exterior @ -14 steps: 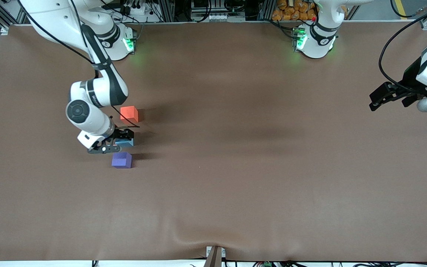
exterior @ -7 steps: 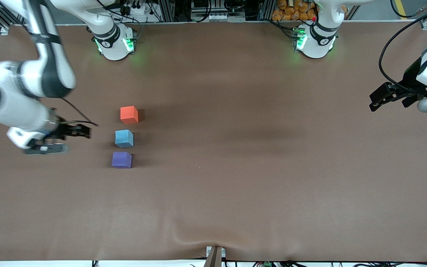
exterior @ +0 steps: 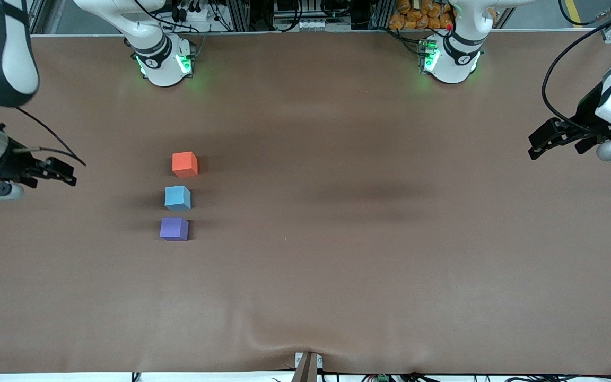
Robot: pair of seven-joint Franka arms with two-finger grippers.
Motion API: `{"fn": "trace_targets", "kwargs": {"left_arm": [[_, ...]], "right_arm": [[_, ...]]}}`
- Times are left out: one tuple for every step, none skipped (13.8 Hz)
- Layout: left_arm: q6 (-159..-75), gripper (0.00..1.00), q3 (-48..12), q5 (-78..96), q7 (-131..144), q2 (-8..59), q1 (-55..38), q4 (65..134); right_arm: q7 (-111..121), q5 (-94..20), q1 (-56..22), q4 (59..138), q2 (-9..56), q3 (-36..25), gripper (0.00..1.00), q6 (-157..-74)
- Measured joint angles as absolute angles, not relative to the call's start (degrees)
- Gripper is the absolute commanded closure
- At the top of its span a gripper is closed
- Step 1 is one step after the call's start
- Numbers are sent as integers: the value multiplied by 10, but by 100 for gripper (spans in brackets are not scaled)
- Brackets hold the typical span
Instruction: Place blue block between orange and purple blocks
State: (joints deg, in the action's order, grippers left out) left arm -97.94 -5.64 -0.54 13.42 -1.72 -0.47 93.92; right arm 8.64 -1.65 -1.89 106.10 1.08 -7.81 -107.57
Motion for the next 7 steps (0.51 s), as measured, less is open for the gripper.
{"fn": "trace_targets", "kwargs": {"left_arm": [[-979,0,-56,-5,134,-17,-5,939],[-979,0,-57,-5,134,-17,-5,939],[-980,0,-57,-5,134,-17,-5,939],[-980,0,-57,-5,134,-17,-5,939],[-980,0,-57,-5,134,-17,-5,939],[-980,0,-57,-5,134,-17,-5,939],[-980,0,-56,-5,134,-17,-5,939]], "right_arm": [[85,-16,-19,1041,8,-77,0,-1042],[81,-17,-19,1021,6,-76,0,-1008],[70,-17,-17,1005,3,-73,0,-975],[61,-17,-8,993,-2,-60,0,-953],[55,-17,11,985,-11,-36,0,-936],[51,-17,30,981,-23,-11,0,-924],[49,-17,40,980,-34,5,0,-912]]}}
